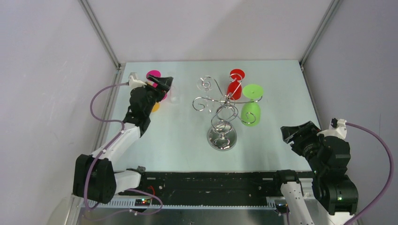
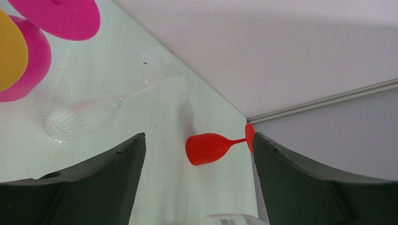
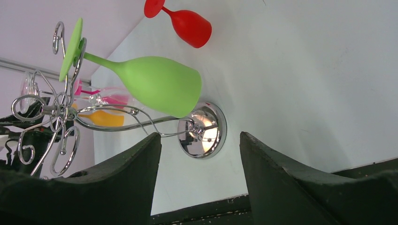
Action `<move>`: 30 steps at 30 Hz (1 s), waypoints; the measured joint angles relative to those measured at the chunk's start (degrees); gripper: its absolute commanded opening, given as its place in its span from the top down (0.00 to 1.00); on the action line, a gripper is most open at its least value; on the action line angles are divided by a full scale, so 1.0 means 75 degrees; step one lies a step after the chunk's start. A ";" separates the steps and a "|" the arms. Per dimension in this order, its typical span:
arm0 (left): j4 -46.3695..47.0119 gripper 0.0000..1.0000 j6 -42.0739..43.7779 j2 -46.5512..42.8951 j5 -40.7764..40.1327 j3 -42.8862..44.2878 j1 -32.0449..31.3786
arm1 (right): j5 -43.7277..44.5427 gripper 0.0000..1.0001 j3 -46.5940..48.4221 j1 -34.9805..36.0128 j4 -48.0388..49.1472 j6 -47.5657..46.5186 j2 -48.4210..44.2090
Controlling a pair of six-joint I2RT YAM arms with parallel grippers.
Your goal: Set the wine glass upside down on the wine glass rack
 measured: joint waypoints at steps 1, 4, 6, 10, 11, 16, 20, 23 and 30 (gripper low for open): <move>-0.0012 0.14 -0.0041 0.0035 0.0015 0.0000 0.0003 | 0.0000 0.33 -0.0003 0.0000 0.0000 0.0000 -0.0006; -0.0026 0.18 -0.0105 0.0079 0.0003 0.0000 0.0012 | 0.0003 0.33 -0.0006 0.0000 -0.0003 0.0000 -0.0009; -0.0023 0.21 -0.0125 0.0125 -0.0026 0.0000 0.0017 | 0.0003 0.33 -0.0006 0.0000 -0.0003 0.0000 -0.0009; -0.0023 0.27 -0.0254 0.0385 -0.0099 0.0029 0.0032 | 0.0003 0.33 -0.0012 0.0000 -0.0003 0.0000 -0.0009; -0.0029 0.28 -0.0318 0.0481 -0.0131 0.0047 0.0035 | 0.0003 0.33 -0.0017 0.0000 -0.0003 0.0000 -0.0009; -0.0038 0.31 -0.0650 0.0985 -0.0268 0.0233 0.0052 | 0.0003 0.32 -0.0017 0.0000 -0.0003 0.0000 -0.0009; 0.0012 0.32 -0.0845 0.1172 -0.0306 0.0388 0.0061 | 0.0003 0.32 -0.0017 0.0000 -0.0006 -0.0003 -0.0009; 0.0047 0.34 -0.0915 0.1215 -0.0361 0.0490 0.0067 | 0.0006 0.32 -0.0017 0.0000 -0.0006 -0.0003 -0.0009; 0.0221 0.38 -0.1160 0.1475 -0.0498 0.0621 0.0096 | 0.0006 0.32 -0.0017 0.0000 -0.0006 -0.0003 -0.0017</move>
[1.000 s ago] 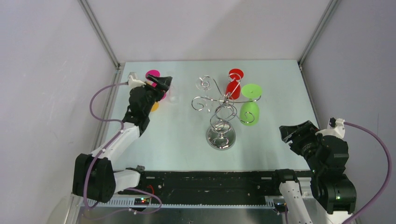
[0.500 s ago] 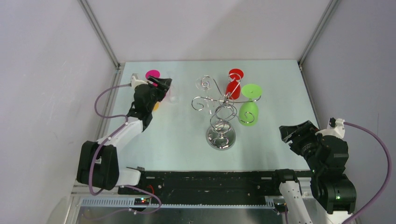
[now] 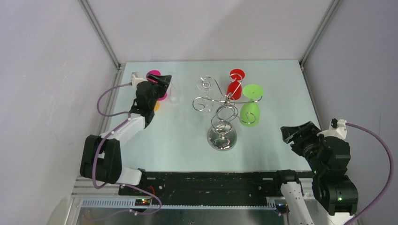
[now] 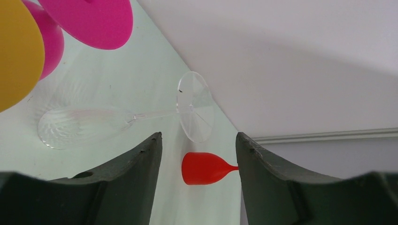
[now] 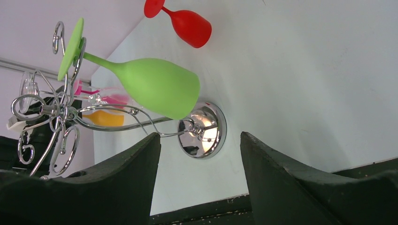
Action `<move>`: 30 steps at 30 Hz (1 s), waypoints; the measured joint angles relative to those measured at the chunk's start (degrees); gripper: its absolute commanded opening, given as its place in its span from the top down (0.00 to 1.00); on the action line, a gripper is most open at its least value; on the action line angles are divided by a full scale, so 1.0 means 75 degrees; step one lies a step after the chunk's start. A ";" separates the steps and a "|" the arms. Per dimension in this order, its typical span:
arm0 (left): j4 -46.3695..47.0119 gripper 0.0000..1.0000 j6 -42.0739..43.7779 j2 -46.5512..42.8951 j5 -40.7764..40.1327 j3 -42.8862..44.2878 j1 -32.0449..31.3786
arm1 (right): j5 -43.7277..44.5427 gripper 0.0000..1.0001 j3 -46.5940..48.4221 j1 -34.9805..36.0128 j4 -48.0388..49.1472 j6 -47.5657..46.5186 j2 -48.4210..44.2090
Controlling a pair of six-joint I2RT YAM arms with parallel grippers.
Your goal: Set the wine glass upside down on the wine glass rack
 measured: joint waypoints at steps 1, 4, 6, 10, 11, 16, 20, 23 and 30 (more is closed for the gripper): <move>0.0020 0.40 -0.0076 0.0058 -0.0012 0.0000 0.0006 | 0.0000 0.32 0.0000 0.0000 -0.0003 0.0003 -0.0009; 0.0087 0.45 -0.0221 0.0189 -0.0058 0.0000 0.0006 | 0.0000 0.32 0.0000 0.0000 -0.0003 0.0006 -0.0052; 0.0152 0.48 -0.0309 0.0259 -0.0085 0.0000 0.0006 | 0.0000 0.32 0.0000 0.0000 -0.0006 0.0006 -0.0079; 0.0358 0.52 -0.0545 0.0373 -0.0187 0.0000 0.0029 | 0.0000 0.32 0.0000 0.0000 -0.0015 0.0012 -0.0093; 0.0411 0.52 -0.0583 0.0393 -0.0195 0.0000 0.0035 | 0.0003 0.32 0.0000 0.0000 -0.0015 0.0017 -0.0093; 0.0755 0.54 -0.0822 0.0580 -0.0216 0.0000 0.0099 | 0.0000 0.32 0.0000 0.0003 -0.0015 0.0064 -0.0096; 0.0903 0.56 -0.0976 0.0831 -0.0204 0.0000 0.0149 | 0.0000 0.32 0.0000 0.0000 -0.0015 0.0070 -0.0102; 0.0979 0.59 -0.1035 0.0938 -0.0192 0.0000 0.0154 | 0.0000 0.32 0.0000 0.0003 -0.0012 0.0070 -0.0128; 0.1189 0.66 -0.1099 0.0973 -0.0192 0.0000 0.0154 | 0.0000 0.32 0.0000 0.0009 -0.0009 0.0070 -0.0149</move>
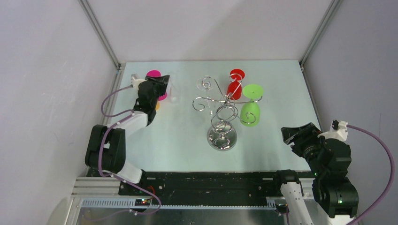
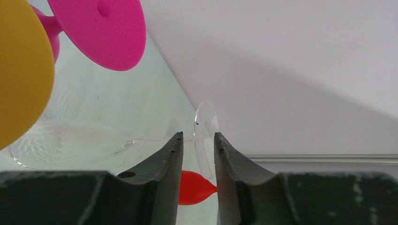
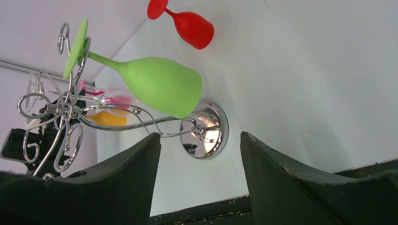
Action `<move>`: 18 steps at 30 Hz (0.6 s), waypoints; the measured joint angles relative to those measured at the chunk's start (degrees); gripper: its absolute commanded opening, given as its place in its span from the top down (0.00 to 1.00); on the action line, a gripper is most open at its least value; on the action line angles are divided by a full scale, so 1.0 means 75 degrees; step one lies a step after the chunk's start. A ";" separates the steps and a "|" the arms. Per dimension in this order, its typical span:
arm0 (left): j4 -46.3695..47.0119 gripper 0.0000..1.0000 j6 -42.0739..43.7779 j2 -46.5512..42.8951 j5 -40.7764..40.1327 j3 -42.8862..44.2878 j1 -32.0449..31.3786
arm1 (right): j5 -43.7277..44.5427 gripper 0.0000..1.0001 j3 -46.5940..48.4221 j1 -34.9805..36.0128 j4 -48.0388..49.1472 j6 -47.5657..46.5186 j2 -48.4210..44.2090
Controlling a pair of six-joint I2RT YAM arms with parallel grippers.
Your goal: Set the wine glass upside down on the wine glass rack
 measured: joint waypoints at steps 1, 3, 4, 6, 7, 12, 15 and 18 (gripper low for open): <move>0.0006 0.69 0.0000 0.0009 0.0000 0.0000 0.0000 | 0.0003 0.32 0.0000 0.0000 -0.0003 0.0000 0.0000; 0.0023 0.72 0.0000 0.0044 0.0000 0.0009 0.0000 | 0.0000 0.32 0.0000 0.0000 -0.0003 0.0003 0.0000; 0.0032 0.73 0.0000 0.0082 0.0003 0.0023 0.0000 | 0.0000 0.32 0.0000 0.0000 0.0000 0.0003 0.0000; 0.0061 0.80 -0.0055 0.0195 0.0006 0.0050 0.0000 | 0.0000 0.32 0.0000 0.0000 0.0000 0.0003 0.0000; 0.0061 0.81 -0.0052 0.0195 0.0006 0.0050 0.0000 | 0.0000 0.32 0.0000 0.0000 0.0000 0.0003 0.0000; 0.0224 0.90 -0.0067 0.0216 0.0020 0.0079 0.0000 | 0.0003 0.32 0.0000 0.0023 0.0003 0.0000 0.0000; 0.0283 0.93 -0.0064 0.0245 0.0035 0.0079 0.0000 | 0.0003 0.32 0.0000 0.0035 0.0003 0.0000 0.0000; 0.0341 0.99 -0.0067 0.0262 0.0067 0.0087 0.0000 | 0.0003 0.32 0.0000 0.0044 0.0003 0.0000 0.0000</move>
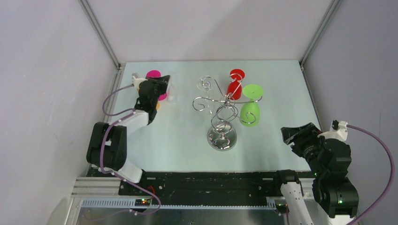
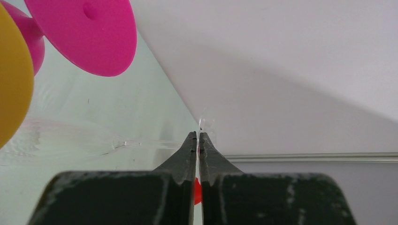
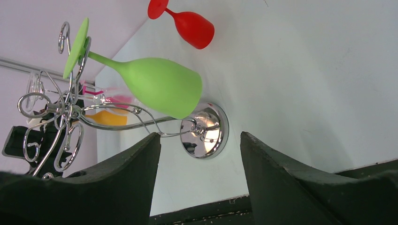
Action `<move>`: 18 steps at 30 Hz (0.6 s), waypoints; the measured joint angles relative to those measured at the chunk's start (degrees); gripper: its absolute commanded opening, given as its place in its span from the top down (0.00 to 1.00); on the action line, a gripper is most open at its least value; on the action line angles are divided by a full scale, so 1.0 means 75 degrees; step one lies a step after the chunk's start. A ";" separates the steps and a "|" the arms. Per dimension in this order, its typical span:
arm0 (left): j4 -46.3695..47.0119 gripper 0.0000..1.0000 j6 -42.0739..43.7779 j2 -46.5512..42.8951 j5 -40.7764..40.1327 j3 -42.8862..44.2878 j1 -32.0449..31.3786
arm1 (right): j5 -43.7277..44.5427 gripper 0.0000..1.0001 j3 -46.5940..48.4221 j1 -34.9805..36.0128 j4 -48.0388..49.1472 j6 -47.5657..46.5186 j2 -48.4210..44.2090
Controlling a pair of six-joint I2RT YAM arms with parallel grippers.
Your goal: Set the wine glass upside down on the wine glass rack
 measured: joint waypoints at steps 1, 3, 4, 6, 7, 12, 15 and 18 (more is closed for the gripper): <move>0.0006 0.99 -0.0006 0.0009 0.0006 0.0012 0.0000 | 0.0000 0.32 0.0000 0.0000 0.0000 0.0000 0.0000; 0.0015 1.00 -0.0006 0.0035 0.0032 0.0052 0.0000 | 0.0000 0.32 0.0000 0.0003 0.0000 0.0003 0.0000; 0.0020 1.00 -0.0003 0.0035 0.0044 0.0055 0.0000 | 0.0000 0.32 0.0000 0.0003 0.0000 0.0003 0.0000; 0.0026 1.00 -0.0003 0.0035 0.0090 0.0055 0.0003 | 0.0000 0.32 -0.0015 0.0006 0.0003 0.0000 0.0000; 0.0023 1.00 -0.0006 0.0035 0.0134 0.0055 0.0003 | 0.0000 0.32 -0.0017 0.0006 0.0000 0.0000 0.0000; 0.0061 1.00 -0.0087 0.0035 0.0347 0.0090 0.0003 | 0.0000 0.32 -0.0044 0.0020 0.0012 0.0006 -0.0047; 0.0079 1.00 -0.0169 0.0035 0.0443 0.0198 0.0000 | 0.0017 0.32 -0.0050 0.0035 0.0012 0.0003 -0.0117; 0.0137 1.00 -0.0192 0.0000 0.0542 0.0289 0.0003 | 0.0096 0.32 -0.0050 0.0058 0.0015 0.0003 -0.0163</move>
